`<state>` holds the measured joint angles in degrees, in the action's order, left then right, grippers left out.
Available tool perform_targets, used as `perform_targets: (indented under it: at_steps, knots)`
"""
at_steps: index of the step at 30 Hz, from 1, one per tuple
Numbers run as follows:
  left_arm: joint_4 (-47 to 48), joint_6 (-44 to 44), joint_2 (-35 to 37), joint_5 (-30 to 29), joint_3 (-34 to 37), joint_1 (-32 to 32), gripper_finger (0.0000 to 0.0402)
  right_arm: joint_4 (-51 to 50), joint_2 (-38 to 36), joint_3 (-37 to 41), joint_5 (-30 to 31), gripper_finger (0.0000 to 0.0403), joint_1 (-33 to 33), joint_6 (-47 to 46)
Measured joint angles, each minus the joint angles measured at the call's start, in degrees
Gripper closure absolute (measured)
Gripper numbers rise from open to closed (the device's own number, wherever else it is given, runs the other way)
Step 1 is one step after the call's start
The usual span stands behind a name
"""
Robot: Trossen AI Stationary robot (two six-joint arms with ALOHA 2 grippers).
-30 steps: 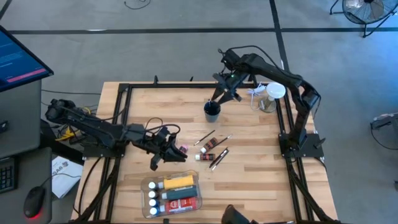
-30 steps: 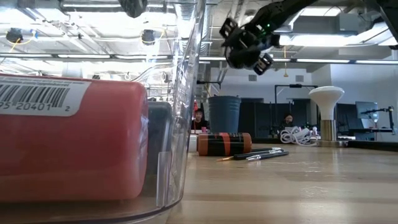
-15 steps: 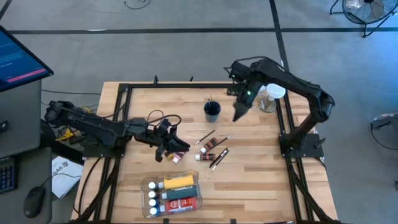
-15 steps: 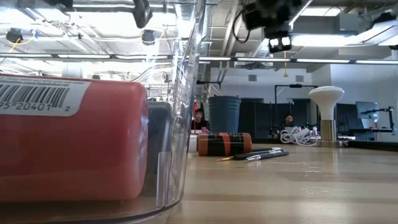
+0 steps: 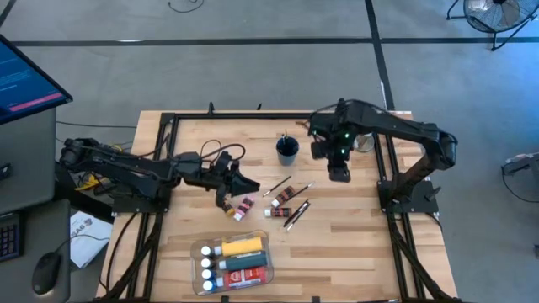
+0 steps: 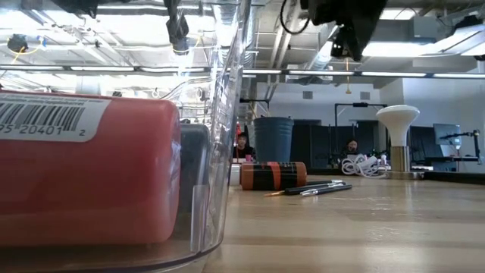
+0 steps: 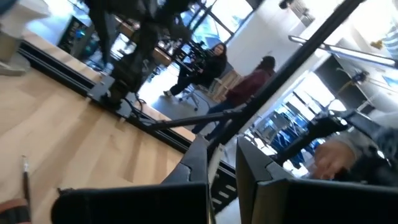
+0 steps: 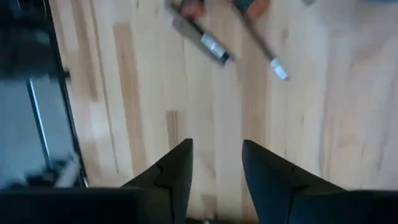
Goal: Pick & Place Paint Supplies
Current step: Put the paint brush into the blue cup
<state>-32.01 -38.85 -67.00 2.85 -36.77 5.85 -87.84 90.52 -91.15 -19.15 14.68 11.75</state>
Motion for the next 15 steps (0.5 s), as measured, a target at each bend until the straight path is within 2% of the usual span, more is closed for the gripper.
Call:
perform_targets:
  at_steps: [3, 6, 11, 15]
  knots:
    - [-0.1, -0.6, 0.0, -3.3, 0.0, -0.7, 0.0400, -0.8, 0.1, 4.1, 0.2, 0.0267, -1.6, 5.4]
    - [-0.3, -1.9, 0.0, -8.2, 0.0, -1.0, 0.0400, 0.8, -2.2, 9.7, 1.0, 0.0269, -2.5, 5.4]
    - [-0.6, -2.1, 0.0, -15.2, 0.0, -1.0, 0.0400, 0.3, -15.2, 18.3, 1.9, 0.0284, -1.8, 5.3]
    - [-0.7, -1.6, 0.0, -20.1, 0.0, -1.2, 0.0400, -0.6, -27.5, 22.6, 6.7, 0.0294, -0.9, 4.2]
